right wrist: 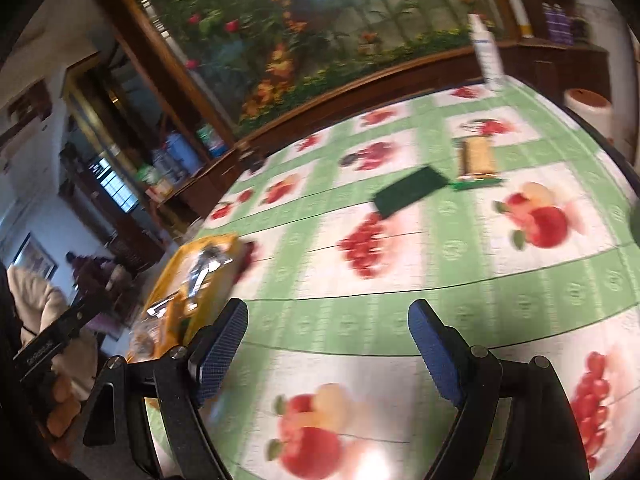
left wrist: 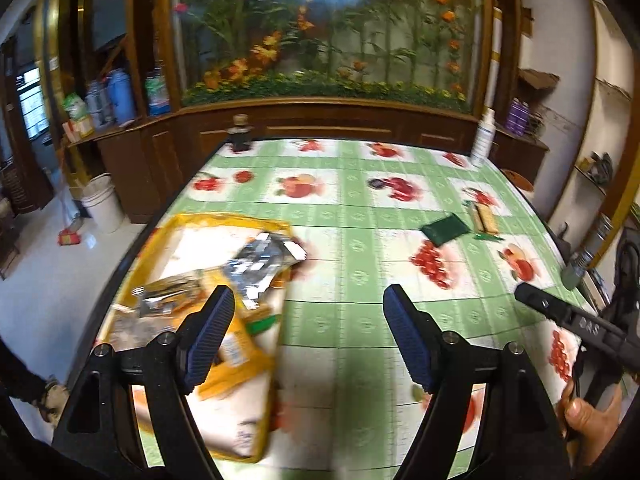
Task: Organize snacks
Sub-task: 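Move both open tools back over the remaining snacks on the table, then grasp the dark green pack with the left tool while the right tool grasps the cracker pack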
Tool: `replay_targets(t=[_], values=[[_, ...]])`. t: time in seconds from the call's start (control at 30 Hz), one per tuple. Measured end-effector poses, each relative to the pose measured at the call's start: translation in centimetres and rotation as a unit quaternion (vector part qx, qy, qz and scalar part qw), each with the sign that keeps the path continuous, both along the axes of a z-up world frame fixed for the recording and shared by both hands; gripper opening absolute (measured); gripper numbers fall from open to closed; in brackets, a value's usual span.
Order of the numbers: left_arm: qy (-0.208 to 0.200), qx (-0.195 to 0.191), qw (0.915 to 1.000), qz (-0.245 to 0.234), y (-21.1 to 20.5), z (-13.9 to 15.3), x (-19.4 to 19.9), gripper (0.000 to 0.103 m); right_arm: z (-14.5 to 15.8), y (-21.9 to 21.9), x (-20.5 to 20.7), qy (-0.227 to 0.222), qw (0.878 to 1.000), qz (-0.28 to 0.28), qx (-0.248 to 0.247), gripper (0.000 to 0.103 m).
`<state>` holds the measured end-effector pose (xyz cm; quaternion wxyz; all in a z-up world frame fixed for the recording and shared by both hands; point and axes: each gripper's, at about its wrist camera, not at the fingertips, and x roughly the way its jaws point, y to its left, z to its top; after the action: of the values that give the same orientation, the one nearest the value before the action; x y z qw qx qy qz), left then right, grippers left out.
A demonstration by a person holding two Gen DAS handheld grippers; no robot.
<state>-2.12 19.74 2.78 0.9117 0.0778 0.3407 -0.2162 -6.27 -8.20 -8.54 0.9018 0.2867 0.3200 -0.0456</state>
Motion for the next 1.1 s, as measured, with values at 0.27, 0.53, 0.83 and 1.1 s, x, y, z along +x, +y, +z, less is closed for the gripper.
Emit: replay_targets(t=[0.27, 0.53, 0.83, 1.1], values=[[0.009, 0.014, 0.9925, -0.121, -7.9, -1.2, 1.3, 0.077, -0.4, -6.1, 1.6, 0.008, 0.998, -0.061, -0.009, 0.085], [0.032, 0.047, 0.9642, -0.259, -16.0, -3.7, 4.1, 0.077, -2.1, -10.0, 8.4, 0.058, 0.995, -0.068, -0.043, 0.085], [0.060, 0.074, 0.9468, -0.307, -20.9, -7.1, 8.6, 0.077, -4.1, -13.3, 14.9, 0.115, 0.987, -0.080, -0.079, 0.085], [0.075, 0.106, 0.9379, -0.322, -24.6, -9.4, 10.5, 0.077, -6.2, -14.2, 17.8, 0.159, 0.976, -0.082, -0.120, 0.086]])
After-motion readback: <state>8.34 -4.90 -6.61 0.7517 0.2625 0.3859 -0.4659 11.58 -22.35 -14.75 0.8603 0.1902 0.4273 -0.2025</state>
